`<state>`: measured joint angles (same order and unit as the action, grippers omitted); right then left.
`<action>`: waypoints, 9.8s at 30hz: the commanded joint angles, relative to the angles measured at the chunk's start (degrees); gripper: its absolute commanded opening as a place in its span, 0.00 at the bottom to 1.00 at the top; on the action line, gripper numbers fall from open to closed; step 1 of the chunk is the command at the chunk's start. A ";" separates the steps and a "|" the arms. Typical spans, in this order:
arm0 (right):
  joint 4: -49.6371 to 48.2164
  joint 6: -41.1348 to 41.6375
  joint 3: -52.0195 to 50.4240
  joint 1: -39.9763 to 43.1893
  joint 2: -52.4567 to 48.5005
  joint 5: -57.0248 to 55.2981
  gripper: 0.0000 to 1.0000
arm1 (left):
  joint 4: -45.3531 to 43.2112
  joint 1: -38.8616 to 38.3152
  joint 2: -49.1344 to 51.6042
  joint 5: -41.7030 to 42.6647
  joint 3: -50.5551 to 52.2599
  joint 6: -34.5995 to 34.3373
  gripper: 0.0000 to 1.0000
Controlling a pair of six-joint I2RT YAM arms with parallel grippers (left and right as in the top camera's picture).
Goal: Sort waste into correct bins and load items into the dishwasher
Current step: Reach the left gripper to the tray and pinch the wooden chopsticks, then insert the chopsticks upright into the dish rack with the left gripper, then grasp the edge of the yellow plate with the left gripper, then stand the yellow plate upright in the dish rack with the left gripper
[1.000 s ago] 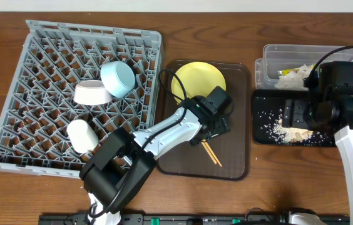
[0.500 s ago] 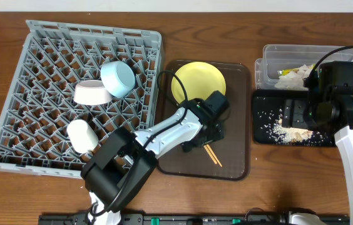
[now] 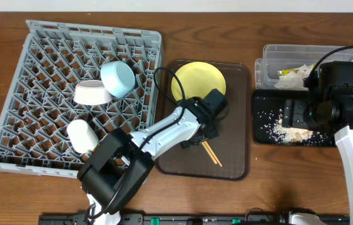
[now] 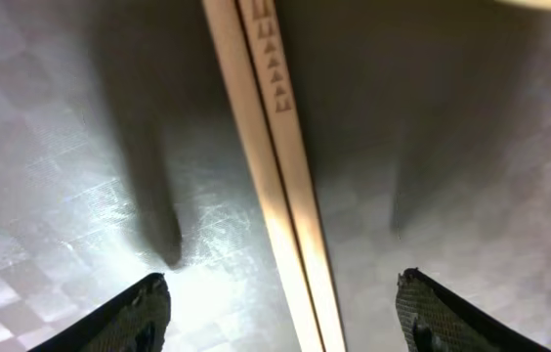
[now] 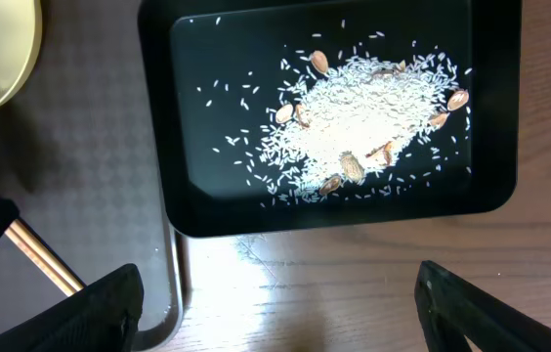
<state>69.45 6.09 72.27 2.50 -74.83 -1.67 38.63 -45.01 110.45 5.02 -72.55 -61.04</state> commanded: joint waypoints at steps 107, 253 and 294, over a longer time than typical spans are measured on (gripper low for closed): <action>0.68 0.52 0.35 0.52 0.59 0.24 0.87 | 13.64 25.75 -11.23 -13.11 -7.34 56.08 0.09; 1.29 0.50 0.35 0.52 0.59 0.22 0.87 | -7.96 41.00 -24.74 51.04 -7.41 52.78 0.06; 1.68 0.50 0.35 0.52 0.59 0.22 0.87 | -9.40 41.03 -24.50 36.30 -6.51 32.65 0.06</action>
<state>70.96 6.09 72.27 2.50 -74.83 -1.50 29.58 -4.21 86.48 41.56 -78.87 -26.81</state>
